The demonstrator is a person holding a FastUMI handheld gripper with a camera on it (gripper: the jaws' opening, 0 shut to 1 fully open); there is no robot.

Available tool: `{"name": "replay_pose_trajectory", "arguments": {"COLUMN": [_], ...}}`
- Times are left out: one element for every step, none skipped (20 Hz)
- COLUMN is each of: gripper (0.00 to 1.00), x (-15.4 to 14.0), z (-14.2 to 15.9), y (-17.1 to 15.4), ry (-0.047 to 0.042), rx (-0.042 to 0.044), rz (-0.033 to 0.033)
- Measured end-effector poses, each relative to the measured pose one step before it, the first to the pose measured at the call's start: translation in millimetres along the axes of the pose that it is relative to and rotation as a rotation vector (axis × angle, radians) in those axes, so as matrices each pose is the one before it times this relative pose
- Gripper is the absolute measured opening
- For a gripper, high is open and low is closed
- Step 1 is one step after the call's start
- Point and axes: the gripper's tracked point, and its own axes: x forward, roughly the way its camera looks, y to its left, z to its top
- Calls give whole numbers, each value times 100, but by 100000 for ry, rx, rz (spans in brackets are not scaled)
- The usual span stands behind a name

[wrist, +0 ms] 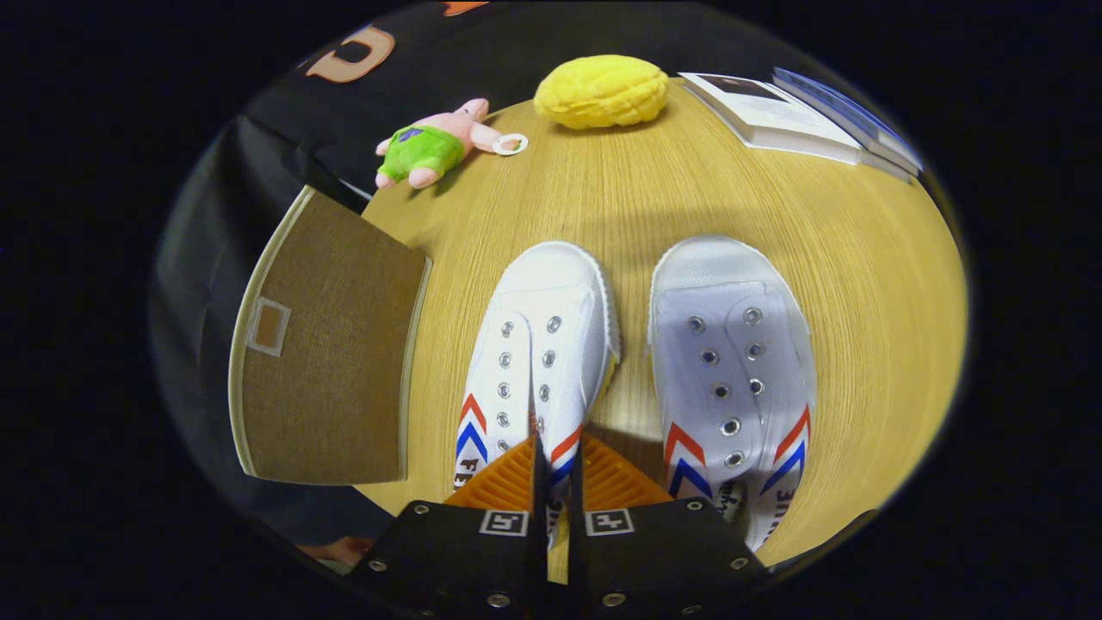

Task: Open the storage box then place both shoes into the box .Put the left shoe in first, then the right shoe, with the right side of both shoes facing outward in a uniform manner.

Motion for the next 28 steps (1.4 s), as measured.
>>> {"name": "replay_pose_trajectory", "arguments": {"gripper": [5, 4, 4, 4, 4, 4, 4, 4, 4, 4, 4, 4, 4, 4, 4, 4, 4, 4, 4, 4, 4, 4, 4, 4, 4, 4, 4, 4], "x": [-380, -289, -641, -859, -767, -737, -925, -874, -827, -631, -637, -429, -130, 59, 275, 588, 693, 884, 1005, 1089, 1193, 1288, 1197, 1137, 876, 547, 491, 565], "z": [235, 229, 417, 688, 896, 836, 1017, 1172, 1166, 1178, 1090, 743, 821, 521, 413, 167, 64, -248, -270, -254, -240, -408, -365, -381, -365, -664, -596, -517], "y": [224, 286, 691, 1887, 1363, 1209, 1382, 1318, 1317, 1440, 1464, 1427, 1589, 1535, 1384, 1420, 1266, 1338, 1078, 1088, 1081, 850, 788, 586, 413, 340, 247, 542], "ry": [-987, -1012, -1139, -2019, -2317, -1970, -2631, -2589, -2977, -2669, -2377, -1422, -1003, -431, -175, -37, 567, 1107, 1286, 977, 1284, 1745, 1577, 1293, 1385, 1296, 1230, 874], "rx": [283, -590, 893, 1282, 1923, 1504, 661, 378, -230, -430, -515, -956, -1289, -1604, -2104, -2455, -2191, -1783, -1415, -1398, -2053, -1940, -2119, -2547, -2100, -2177, -2042, -2504], "rz": [662, 1157, 1809, 3135, 3363, 2829, 2333, 1548, 1812, 1756, 2010, 2022, 1890, 1553, 1805, 1653, 1211, 964, 794, 686, 933, 740, 552, 219, -531, -839, -696, -192]}}
